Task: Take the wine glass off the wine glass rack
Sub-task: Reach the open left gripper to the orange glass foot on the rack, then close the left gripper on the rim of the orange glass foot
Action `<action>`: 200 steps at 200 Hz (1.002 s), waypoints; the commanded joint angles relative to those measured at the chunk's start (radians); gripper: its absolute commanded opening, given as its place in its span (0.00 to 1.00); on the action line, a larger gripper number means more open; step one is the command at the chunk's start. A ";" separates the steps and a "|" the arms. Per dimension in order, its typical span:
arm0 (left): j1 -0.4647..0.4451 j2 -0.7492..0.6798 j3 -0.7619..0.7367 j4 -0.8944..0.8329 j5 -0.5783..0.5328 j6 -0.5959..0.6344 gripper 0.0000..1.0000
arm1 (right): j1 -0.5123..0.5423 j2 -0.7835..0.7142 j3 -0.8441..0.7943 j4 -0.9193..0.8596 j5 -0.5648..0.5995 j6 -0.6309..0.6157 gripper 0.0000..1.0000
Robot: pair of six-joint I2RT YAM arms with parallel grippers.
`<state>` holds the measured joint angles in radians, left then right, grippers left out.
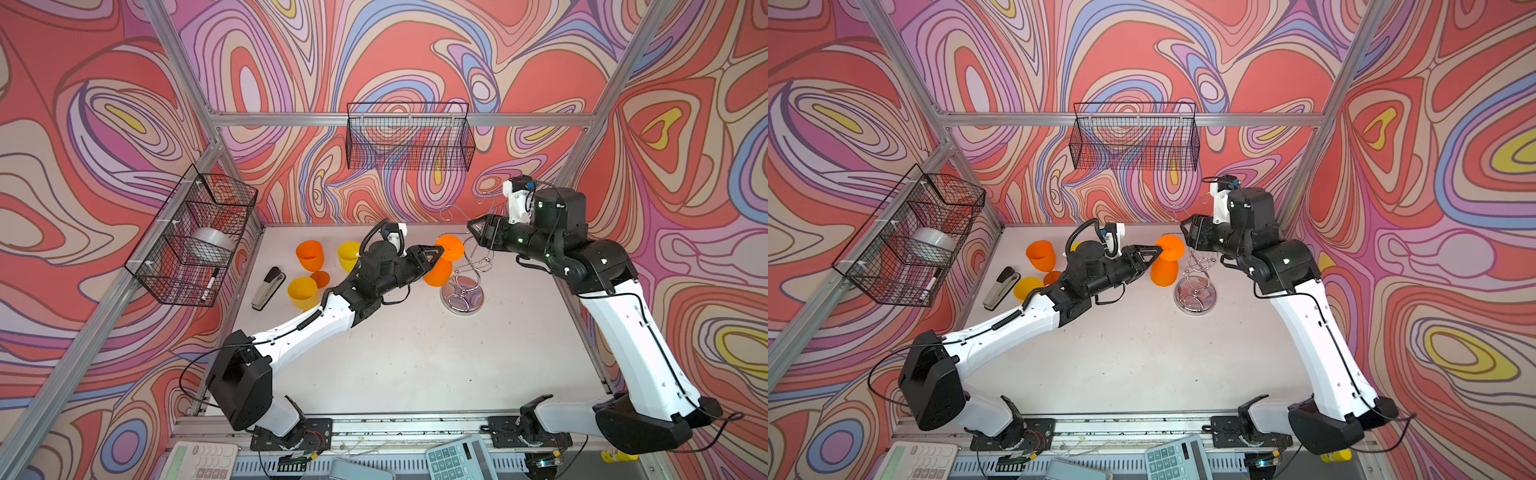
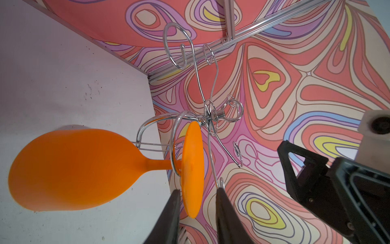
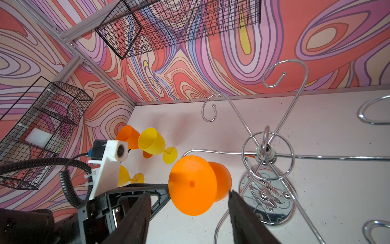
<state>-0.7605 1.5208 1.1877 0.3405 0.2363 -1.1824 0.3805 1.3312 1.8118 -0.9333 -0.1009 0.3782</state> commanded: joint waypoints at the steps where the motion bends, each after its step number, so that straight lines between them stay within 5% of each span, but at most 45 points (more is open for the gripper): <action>1: -0.005 0.020 0.028 0.035 0.011 -0.012 0.28 | 0.001 -0.018 -0.013 0.010 0.006 -0.010 0.62; 95: -0.008 0.027 0.033 0.078 0.001 -0.043 0.08 | 0.003 -0.016 -0.022 0.017 0.011 -0.020 0.62; 200: -0.008 0.002 -0.005 0.140 -0.029 -0.118 0.01 | 0.002 -0.016 -0.027 0.020 0.018 -0.023 0.62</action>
<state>-0.7654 1.5448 1.1908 0.4408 0.2268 -1.2800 0.3805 1.3293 1.7996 -0.9276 -0.0937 0.3668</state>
